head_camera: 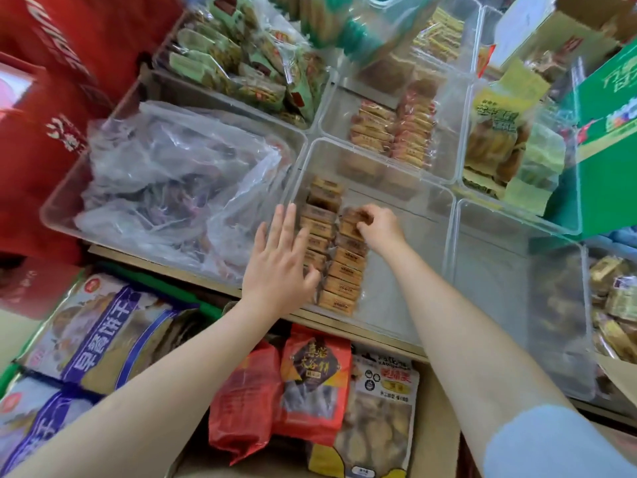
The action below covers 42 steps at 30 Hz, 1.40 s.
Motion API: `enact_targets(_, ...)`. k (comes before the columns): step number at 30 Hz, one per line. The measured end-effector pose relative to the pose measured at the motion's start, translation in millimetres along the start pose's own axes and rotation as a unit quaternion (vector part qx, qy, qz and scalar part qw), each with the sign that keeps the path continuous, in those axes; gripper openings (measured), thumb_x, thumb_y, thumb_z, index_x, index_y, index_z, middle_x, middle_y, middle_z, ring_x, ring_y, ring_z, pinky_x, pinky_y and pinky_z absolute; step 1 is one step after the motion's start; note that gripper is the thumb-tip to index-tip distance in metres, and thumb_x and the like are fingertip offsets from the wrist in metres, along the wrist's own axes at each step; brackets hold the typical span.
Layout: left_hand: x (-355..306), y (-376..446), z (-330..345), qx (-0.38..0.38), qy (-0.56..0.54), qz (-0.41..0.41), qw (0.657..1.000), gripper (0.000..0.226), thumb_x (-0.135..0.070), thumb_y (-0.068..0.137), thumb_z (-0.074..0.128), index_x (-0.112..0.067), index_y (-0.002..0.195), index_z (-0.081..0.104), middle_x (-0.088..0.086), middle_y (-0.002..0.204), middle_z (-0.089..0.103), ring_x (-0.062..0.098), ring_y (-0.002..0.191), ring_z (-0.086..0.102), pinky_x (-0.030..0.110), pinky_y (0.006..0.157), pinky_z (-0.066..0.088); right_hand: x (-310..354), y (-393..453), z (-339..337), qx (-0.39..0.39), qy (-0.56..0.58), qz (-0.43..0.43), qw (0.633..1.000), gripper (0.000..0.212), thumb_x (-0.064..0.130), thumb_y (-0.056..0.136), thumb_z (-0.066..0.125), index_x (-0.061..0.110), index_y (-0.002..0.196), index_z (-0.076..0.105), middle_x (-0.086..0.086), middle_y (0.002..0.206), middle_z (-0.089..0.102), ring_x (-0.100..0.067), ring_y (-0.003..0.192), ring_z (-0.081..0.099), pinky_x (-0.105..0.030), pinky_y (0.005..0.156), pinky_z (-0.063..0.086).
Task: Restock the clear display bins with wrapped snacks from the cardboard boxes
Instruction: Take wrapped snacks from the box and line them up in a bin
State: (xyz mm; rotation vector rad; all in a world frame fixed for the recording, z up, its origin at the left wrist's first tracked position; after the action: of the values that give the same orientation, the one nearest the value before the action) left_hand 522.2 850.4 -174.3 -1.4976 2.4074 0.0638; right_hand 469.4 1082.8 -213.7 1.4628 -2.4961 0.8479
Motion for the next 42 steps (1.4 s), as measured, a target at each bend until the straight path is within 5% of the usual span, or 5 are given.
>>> enact_targets(8, -0.2, 0.4, -3.5, 0.009, -0.002, -0.005, 1.0, 0.073, -0.048, 0.092, 0.037, -0.015, 0.156, 0.029, 0.014, 0.167, -0.013, 0.027, 0.154, -0.017, 0.05, 0.125, 0.002, 20.2, -22.0, 9.7, 0.033, -0.274, -0.044, 0.96, 0.057, 0.034, 0.102, 0.035, 0.016, 0.155, 0.024, -0.012, 0.151, 0.042, -0.032, 0.136, 0.041, -0.05, 0.107, 0.032)
enact_targets(18, -17.3, -3.6, -18.5, 0.014, 0.005, -0.055, 0.998, 0.034, -0.035, 0.096, 0.048, -0.013, 0.12, 0.059, 0.017, 0.168, 0.002, 0.03, 0.155, -0.007, 0.051, 0.124, -0.004, -18.4, -162.8, -85.9, 0.075, -0.011, -0.109, 0.991, 0.022, 0.031, 0.1, 0.048, 0.021, 0.096, 0.068, 0.002, 0.094, 0.068, -0.019, 0.086, 0.062, -0.037, 0.078, 0.052)
enact_targets(22, -97.7, -20.3, -25.1, -0.026, -0.08, -0.026, 0.996, 0.052, -0.037, 0.083, 0.037, 0.0, 0.097, 0.071, 0.021, 0.12, 0.066, 0.039, 0.12, 0.056, 0.051, 0.109, 0.032, -82.3, -245.7, -143.8, -0.03, 0.075, -0.107, 0.991, 0.02, 0.027, 0.098, 0.054, 0.017, 0.084, 0.065, -0.001, 0.079, 0.068, -0.018, 0.074, 0.061, -0.035, 0.073, 0.049)
enact_targets(32, -412.0, -166.0, -7.4, 0.0, -0.233, 0.315, 0.92, 0.035, -0.03, 0.091, 0.05, -0.015, 0.117, 0.068, 0.005, 0.122, 0.064, 0.027, 0.104, 0.062, 0.035, 0.088, 0.046, -332.6, -404.6, -205.2, -0.365, 0.255, 0.111, 0.889, 0.025, 0.021, 0.098, 0.053, 0.013, 0.076, 0.062, 0.001, 0.062, 0.061, -0.01, 0.061, 0.056, -0.015, 0.059, 0.041)
enact_targets(42, -498.6, -173.3, 16.9, 0.007, -0.079, 0.251, 0.965, 0.077, -0.04, 0.092, 0.05, -0.014, 0.158, 0.02, 0.01, 0.169, 0.004, 0.026, 0.155, -0.007, 0.04, 0.125, -0.001, -468.4, -346.8, -137.3, -0.011, 0.074, 0.151, 0.986, 0.036, 0.022, 0.096, 0.058, 0.012, 0.131, 0.059, -0.015, 0.136, 0.055, -0.032, 0.125, 0.052, -0.035, 0.102, 0.043)
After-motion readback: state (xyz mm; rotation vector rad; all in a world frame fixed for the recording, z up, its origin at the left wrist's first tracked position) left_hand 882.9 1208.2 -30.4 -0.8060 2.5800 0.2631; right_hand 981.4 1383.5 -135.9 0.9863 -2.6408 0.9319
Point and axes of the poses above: each hand's wrist, its own y-axis towards the middle knuckle, its own z-axis out of the palm, x = y × z, the point moved 4 cm from there along y, towards the middle knuckle
